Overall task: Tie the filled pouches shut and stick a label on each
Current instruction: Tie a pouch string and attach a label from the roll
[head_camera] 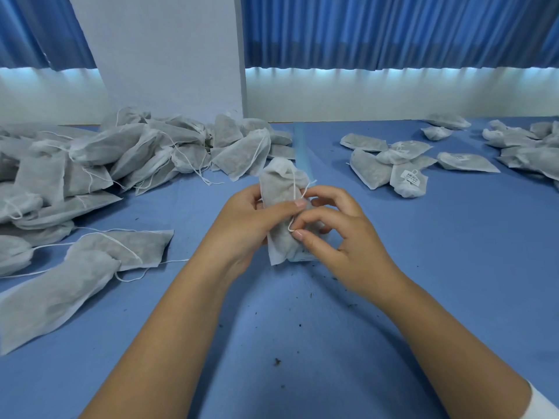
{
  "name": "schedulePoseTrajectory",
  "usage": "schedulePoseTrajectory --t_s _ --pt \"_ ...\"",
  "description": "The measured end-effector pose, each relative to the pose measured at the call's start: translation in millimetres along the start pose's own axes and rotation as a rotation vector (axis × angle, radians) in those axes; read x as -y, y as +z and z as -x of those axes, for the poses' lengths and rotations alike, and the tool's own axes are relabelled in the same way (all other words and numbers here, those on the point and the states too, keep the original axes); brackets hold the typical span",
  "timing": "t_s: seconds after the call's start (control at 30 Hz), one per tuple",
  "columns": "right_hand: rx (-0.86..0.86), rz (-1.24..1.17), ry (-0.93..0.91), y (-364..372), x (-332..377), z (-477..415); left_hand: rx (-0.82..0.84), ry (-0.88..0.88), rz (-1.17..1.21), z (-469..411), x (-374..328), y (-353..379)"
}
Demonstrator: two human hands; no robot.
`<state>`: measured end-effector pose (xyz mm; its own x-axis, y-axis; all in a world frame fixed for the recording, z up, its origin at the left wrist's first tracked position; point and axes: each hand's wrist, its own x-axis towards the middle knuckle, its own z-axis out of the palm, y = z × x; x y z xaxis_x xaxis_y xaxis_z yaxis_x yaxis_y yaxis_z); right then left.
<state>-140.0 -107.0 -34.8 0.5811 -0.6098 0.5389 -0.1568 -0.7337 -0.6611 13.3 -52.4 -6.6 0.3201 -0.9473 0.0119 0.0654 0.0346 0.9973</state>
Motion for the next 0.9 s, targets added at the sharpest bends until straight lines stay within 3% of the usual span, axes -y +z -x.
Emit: schedulePoseTrajectory --t_s 0.13,0.23,0.4,0.53,0.9 --pt "-0.115 -0.154 0.126 -6.7 2.6 -3.2 -0.117 -0.01 0.007 -3.9 1.0 -4.6" --pt "-0.195 -0.16 0.369 -14.5 -4.8 -6.9 -0.226 0.008 0.009 -8.5 2.6 -13.4" --pt "0.07 -0.303 0.659 -18.7 -12.8 -8.3 -0.357 0.015 0.05 -20.2 8.0 -26.4" --pt "0.231 -0.24 0.626 -15.3 -17.8 -5.3 -0.383 -0.025 0.08 -24.1 11.0 -26.4" --pt "0.132 -0.244 0.621 -3.1 -26.0 -9.2 -0.307 -0.01 0.014 -26.5 13.7 -10.8"
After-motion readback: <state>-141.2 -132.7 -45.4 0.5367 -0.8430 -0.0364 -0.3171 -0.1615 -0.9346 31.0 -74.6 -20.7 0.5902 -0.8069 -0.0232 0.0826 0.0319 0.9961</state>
